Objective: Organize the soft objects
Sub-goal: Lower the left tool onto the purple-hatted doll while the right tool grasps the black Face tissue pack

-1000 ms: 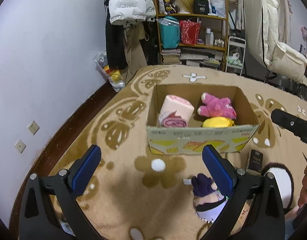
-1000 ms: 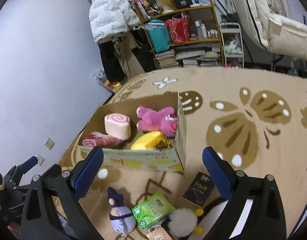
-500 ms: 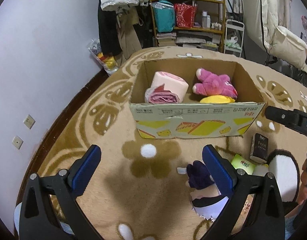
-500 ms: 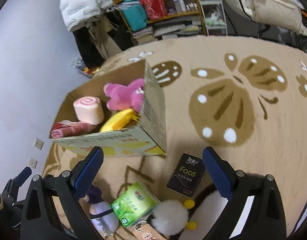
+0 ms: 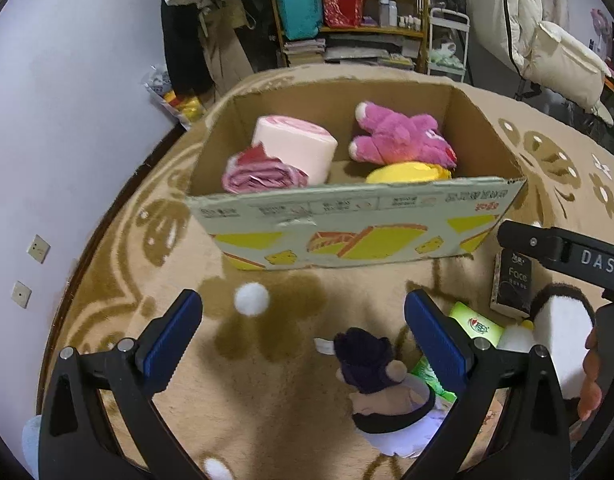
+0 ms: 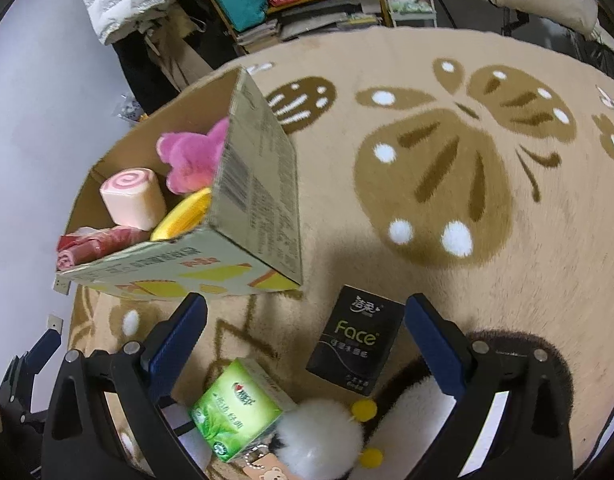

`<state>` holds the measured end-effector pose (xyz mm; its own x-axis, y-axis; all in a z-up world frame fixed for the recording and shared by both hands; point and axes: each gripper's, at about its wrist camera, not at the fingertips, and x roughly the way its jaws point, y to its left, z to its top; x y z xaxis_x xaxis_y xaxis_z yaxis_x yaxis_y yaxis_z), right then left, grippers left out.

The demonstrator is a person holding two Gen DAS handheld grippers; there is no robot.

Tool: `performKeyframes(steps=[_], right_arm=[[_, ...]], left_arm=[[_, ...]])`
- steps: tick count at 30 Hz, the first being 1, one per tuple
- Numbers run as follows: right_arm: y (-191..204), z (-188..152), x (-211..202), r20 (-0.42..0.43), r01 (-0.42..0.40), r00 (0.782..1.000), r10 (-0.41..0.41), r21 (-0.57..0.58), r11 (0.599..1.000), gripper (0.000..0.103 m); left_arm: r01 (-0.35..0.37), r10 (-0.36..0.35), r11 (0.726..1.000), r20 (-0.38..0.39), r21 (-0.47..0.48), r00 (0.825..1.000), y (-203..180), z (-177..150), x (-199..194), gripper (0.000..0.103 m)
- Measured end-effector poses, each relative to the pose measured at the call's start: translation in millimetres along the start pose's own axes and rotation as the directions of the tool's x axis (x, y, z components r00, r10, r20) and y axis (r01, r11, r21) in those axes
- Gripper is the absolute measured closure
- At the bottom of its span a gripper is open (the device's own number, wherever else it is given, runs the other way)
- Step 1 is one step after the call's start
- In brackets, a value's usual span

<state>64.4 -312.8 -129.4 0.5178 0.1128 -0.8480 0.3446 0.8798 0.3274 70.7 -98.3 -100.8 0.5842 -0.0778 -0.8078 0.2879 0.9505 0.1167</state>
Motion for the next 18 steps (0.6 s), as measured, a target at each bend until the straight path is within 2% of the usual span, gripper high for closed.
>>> performKeyframes(steps=[6,18], right_arm=[[-4,-2,17,-0.058,0.028,0.998,-0.027,0.009,1.0,0.0],[-15,-1,34,-0.123,0.074,0.99,-0.068,0.038,0.997,0.0]], left_arm=[[0.052,-0.05,0.998,-0.068,0.024,0.996,-15,-10,15,0.003],[0.038,-0.03,0.998,-0.146,0.054,0.989,-26,-21,37,0.003]])
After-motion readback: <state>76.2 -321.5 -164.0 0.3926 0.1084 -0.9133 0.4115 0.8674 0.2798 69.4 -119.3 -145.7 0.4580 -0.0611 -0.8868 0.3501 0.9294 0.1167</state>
